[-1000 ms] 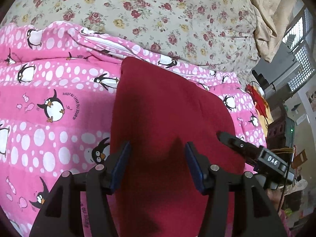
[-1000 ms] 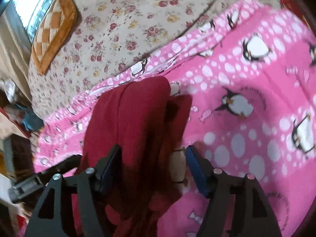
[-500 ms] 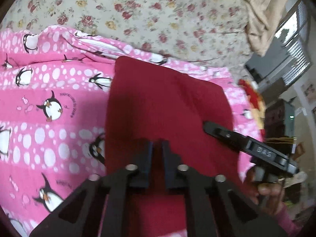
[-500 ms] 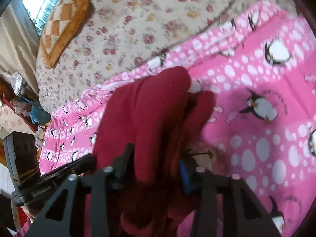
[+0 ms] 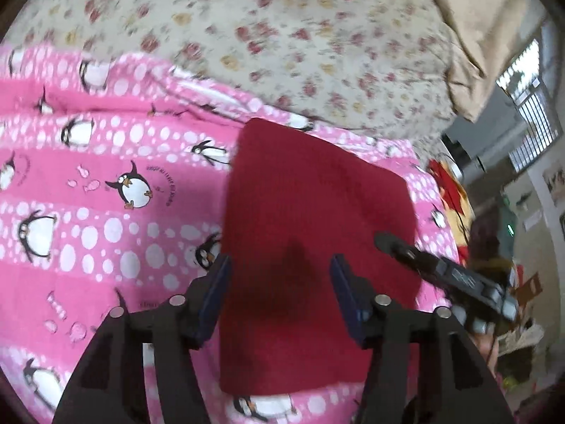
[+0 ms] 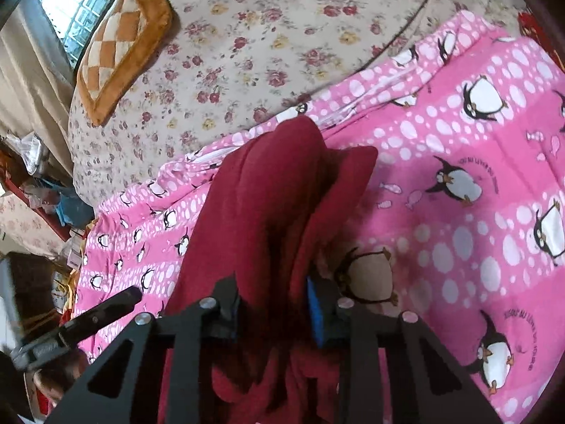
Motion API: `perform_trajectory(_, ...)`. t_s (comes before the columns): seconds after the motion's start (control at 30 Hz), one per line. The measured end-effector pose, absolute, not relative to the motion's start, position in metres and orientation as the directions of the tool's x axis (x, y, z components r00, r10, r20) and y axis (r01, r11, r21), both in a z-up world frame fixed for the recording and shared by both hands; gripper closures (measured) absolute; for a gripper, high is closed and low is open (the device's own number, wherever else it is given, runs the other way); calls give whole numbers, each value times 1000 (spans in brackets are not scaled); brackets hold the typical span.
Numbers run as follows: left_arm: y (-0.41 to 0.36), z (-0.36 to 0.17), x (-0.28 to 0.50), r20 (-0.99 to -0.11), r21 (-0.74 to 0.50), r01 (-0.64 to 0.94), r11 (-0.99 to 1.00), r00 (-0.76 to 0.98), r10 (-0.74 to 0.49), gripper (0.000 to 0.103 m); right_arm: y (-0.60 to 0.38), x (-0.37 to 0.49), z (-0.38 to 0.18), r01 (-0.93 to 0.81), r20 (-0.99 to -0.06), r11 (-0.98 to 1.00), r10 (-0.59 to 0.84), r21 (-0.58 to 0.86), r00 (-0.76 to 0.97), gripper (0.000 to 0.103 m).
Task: Fold small clothes
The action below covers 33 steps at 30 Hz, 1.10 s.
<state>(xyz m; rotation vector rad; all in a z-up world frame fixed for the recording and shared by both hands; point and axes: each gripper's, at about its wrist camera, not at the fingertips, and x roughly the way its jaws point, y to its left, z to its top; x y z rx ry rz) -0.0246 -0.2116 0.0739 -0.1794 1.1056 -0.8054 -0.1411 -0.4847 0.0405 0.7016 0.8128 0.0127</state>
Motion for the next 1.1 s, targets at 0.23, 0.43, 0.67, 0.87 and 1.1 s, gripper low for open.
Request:
perform_trajectory(0.23,-238,32,10,-735,-565,436,700,120,-668,56,-499,-138,18,247,-641,729,325,638,696,33)
perform_trajectory(0.43,-254,14,12,-734,-605,425,673,30,-679,57,-498,-127,-3,224,-619,694,392,685,680,34)
perform_trajectory(0.67,-232,54,-15,-728,-595,449,666,48,-683,82,-482,-133,28,183,-619,722,401,667,676,58)
perform_trajectory(0.87,-173,88,-55,-722,-606,420,676,66,-689,82,-452,-147,57,109,-590,692,508,713,628,58)
perform_trajectory(1.1,-113,72,-96,-767,-565,347,748,114,-632,82,-397,-162,44,48,-590,682,593,730,547,58)
